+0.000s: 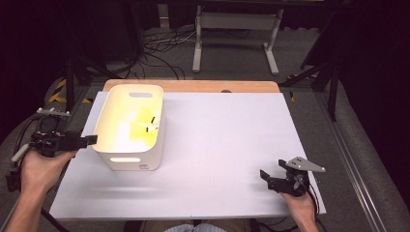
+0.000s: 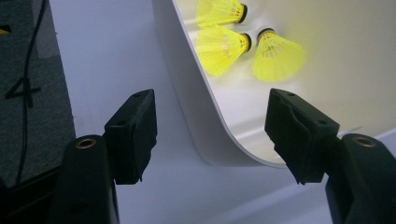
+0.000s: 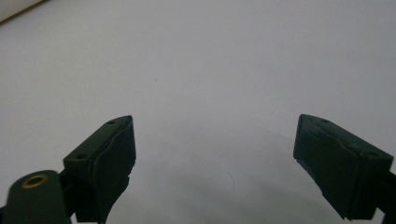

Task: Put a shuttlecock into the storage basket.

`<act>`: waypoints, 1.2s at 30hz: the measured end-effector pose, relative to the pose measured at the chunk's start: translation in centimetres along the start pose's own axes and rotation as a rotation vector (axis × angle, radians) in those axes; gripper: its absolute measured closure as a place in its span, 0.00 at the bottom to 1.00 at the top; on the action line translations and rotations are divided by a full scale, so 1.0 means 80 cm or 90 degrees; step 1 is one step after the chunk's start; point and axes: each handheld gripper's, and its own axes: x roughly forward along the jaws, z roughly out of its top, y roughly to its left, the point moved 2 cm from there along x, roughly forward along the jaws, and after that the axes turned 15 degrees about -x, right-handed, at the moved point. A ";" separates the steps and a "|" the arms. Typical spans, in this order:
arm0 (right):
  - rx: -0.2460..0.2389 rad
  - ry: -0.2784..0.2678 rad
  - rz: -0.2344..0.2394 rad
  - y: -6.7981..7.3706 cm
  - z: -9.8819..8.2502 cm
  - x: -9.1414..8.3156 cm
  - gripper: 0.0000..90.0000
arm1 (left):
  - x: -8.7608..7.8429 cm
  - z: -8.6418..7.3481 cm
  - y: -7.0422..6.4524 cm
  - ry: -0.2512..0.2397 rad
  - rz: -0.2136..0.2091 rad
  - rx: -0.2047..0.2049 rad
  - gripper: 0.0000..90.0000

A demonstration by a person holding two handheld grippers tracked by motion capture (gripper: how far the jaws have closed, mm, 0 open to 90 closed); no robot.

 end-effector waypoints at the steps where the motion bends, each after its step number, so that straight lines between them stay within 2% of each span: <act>1: 0.000 0.000 0.000 0.000 0.000 0.000 0.15 | 0.000 -0.001 0.001 0.000 0.000 -0.004 0.39; 22: 0.000 0.002 0.000 0.001 0.000 0.001 0.15 | -0.005 -0.016 0.020 -0.016 -0.002 -0.034 0.39; 36: -0.002 0.002 0.000 0.001 0.000 0.001 0.15 | -0.003 -0.025 0.027 -0.026 -0.006 -0.042 0.39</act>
